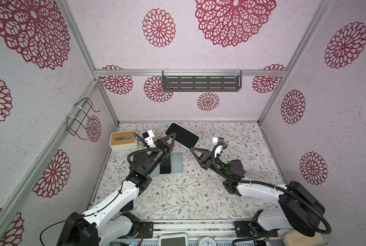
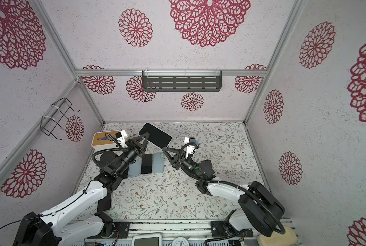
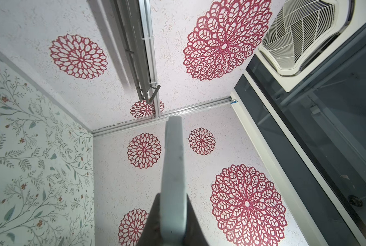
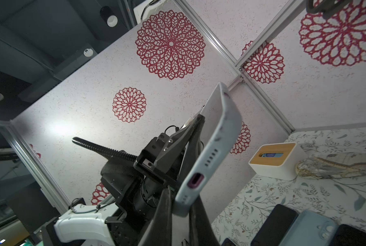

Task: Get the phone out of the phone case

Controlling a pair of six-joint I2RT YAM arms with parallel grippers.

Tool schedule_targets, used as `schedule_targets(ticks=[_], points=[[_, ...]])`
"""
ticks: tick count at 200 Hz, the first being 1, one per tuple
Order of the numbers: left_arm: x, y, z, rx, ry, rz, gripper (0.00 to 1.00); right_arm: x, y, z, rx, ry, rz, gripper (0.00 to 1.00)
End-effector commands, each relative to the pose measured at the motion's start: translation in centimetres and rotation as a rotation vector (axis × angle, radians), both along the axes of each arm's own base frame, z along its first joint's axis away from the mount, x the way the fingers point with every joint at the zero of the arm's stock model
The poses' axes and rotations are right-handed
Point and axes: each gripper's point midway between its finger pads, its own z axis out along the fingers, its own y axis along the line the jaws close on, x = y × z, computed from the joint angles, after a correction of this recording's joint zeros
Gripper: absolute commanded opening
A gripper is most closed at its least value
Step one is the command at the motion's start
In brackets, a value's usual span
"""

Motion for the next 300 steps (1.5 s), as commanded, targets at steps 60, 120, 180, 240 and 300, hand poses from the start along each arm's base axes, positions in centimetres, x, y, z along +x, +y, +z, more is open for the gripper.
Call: schedule_targets(ticks=[60,120,180,240,300], points=[[-1.5,-2.7,1.2,0.023,0.1,-0.152,0.0,0.7,-1.6,1.1,-0.375,-0.41,-0.317,0.0],[-1.5,-3.5,0.5,0.054,0.13,-0.188,0.0,1.3,-2.6,2.8,-0.48,-0.535,-0.431,0.0],[-1.5,-3.7,0.9,0.059,0.11,-0.201,0.0,1.6,-4.5,4.2,-0.438,-0.522,-0.491,0.0],[-1.4,-1.8,4.4,0.093,-0.038,-0.299,0.0,0.1,-6.8,-0.4,-0.467,-0.401,-0.377,0.38],[-6.9,-1.2,3.0,0.737,-0.253,-0.626,0.0,-2.1,-6.3,-0.2,-0.458,-0.277,0.029,0.67]])
